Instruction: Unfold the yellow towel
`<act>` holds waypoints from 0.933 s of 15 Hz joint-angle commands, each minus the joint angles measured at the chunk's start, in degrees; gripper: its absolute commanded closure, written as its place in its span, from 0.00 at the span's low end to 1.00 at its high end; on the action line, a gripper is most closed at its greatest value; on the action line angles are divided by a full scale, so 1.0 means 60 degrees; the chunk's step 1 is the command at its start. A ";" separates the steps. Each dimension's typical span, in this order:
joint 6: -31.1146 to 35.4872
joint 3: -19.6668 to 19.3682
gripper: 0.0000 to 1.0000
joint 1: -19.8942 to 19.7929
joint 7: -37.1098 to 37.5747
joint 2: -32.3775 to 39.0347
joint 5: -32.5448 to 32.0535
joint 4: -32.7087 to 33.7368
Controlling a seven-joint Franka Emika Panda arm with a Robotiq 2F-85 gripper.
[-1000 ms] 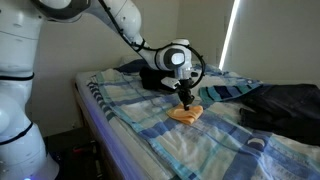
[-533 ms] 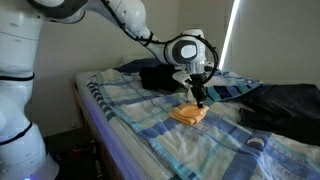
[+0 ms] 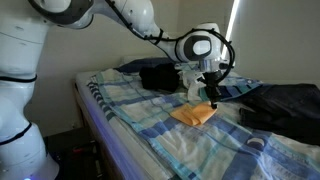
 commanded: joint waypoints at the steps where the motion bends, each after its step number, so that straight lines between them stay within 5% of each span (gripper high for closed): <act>1: -0.0392 -0.0033 0.97 -0.0306 -0.0164 0.0597 0.0446 0.0882; 4: -0.0547 -0.0003 0.98 -0.0574 -0.0247 0.1061 0.0777 0.1257; 5: -0.0645 0.0013 0.72 -0.0616 -0.0253 0.1174 0.0856 0.1331; 7: -0.0743 -0.0036 0.70 -0.0534 -0.0118 0.1257 0.0755 0.1294; 14: -0.0698 -0.0016 0.19 -0.0037 -0.0108 0.0263 0.0457 0.0404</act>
